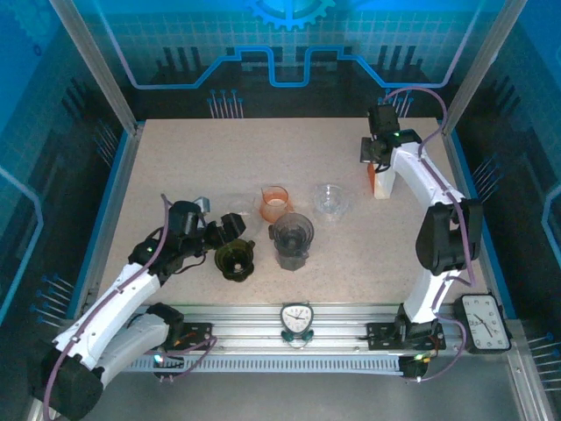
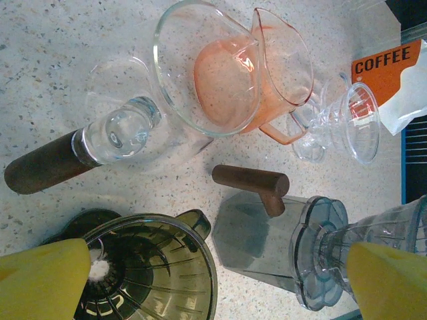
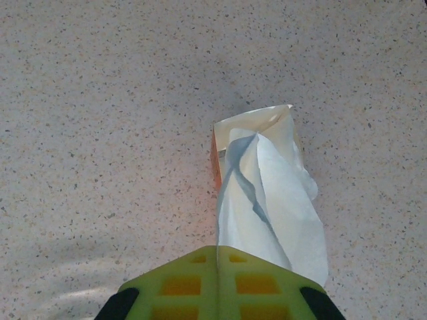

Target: Place the coffee filter in the dripper

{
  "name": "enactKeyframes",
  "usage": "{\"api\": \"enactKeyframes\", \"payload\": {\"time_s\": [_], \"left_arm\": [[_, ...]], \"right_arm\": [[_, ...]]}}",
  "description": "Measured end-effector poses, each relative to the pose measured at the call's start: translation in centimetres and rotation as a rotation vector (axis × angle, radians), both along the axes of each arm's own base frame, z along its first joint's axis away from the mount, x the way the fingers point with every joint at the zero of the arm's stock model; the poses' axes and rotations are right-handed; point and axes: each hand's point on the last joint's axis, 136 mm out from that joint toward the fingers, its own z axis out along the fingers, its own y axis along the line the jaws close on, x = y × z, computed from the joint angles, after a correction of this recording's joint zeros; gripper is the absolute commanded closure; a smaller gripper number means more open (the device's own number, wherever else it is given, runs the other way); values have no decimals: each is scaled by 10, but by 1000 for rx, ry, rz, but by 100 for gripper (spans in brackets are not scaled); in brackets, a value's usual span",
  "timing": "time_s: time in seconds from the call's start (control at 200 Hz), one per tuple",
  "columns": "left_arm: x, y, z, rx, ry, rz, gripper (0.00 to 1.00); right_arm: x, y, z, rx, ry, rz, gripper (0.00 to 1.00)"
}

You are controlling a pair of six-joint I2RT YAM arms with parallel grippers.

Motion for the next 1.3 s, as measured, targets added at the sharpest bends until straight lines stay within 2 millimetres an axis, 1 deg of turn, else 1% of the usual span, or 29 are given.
{"api": "enactKeyframes", "payload": {"time_s": [0.09,0.18,0.25,0.315,0.405,0.56,0.65,0.755,0.855,0.956,1.051,1.131,1.196,1.231,1.296], "left_arm": [[0,0,2,-3,-9,0,1],[-1,0,4,-5,-15,0,1],[-1,0,5,-7,-19,0,1],[-2,1,6,-8,-23,0,1],[-2,1,7,-10,-25,0,1],[-3,1,6,-8,-20,0,1],[-4,2,5,-4,-11,-1,1],[-5,2,6,-3,-10,-3,1],[-4,0,14,-12,-27,-6,1],[-4,-1,22,-25,-47,-12,1],[-5,-2,23,-31,-48,-19,1],[-5,-3,23,-35,-47,-26,1],[-6,-4,25,-36,-48,-33,1],[-6,-5,28,-38,-51,-37,1],[-5,-6,33,-41,-62,-46,1]], "right_arm": [[-3,0,-5,0,12,2,99],[-10,1,-12,2,31,8,98],[-14,3,-11,3,30,14,98],[-17,7,-2,5,11,25,98],[-22,15,15,13,-29,43,98],[-42,30,46,31,-97,88,98],[-53,45,61,44,-132,128,98],[-73,67,75,62,-158,193,98],[-101,85,88,81,-175,262,98],[-126,93,105,103,-202,310,98],[-150,98,120,141,-224,354,98],[-168,102,128,176,-224,393,98],[-181,107,130,201,-198,430,98],[-187,111,132,213,-181,455,97],[-200,126,138,232,-146,516,97]]}}
